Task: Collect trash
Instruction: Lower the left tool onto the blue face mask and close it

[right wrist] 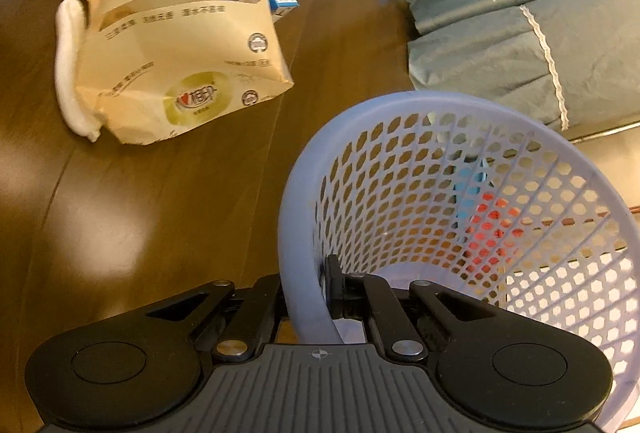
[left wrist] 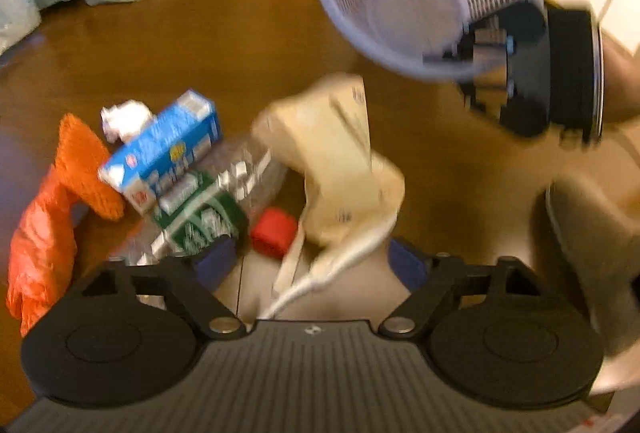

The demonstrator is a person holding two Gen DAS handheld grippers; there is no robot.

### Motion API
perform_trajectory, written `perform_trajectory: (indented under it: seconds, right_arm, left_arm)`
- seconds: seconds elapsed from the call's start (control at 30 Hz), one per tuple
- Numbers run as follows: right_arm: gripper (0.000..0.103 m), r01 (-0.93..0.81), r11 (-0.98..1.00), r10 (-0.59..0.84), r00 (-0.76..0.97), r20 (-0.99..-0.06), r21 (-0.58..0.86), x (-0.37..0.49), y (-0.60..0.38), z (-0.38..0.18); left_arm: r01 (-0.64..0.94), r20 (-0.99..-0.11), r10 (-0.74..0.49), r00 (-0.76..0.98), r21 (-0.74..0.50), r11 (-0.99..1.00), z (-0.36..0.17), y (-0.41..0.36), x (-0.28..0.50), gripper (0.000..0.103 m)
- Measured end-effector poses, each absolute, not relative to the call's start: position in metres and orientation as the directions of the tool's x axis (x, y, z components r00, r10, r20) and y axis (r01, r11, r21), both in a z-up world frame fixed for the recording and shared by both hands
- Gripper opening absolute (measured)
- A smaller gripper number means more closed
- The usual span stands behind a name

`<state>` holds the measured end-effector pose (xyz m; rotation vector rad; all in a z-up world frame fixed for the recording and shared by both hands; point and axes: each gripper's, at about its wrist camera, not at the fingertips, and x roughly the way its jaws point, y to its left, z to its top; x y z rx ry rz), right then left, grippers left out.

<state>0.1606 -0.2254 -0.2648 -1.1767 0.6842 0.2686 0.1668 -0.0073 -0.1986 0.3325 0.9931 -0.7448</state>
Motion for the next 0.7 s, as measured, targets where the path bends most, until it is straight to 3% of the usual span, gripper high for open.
perform_trajectory:
  seconds: [0.23,0.7]
  right_arm:
    - [0.0,-0.529,0.392,-0.16,0.766,-0.622,-0.752,0.159,-0.233,-0.26]
    - [0.0,-0.531,0.395,-0.185,0.753,-0.632,-0.749,0.161,-0.232,-0.253]
  left_arm:
    - [0.724,-0.87,-0.361,0.337,-0.006,0.69,-0.215,0.005,0.165,0.067]
    - [0.526,-0.892,-0.23,0.39,0.011,0.85,-0.224,0.063,0.177,0.067]
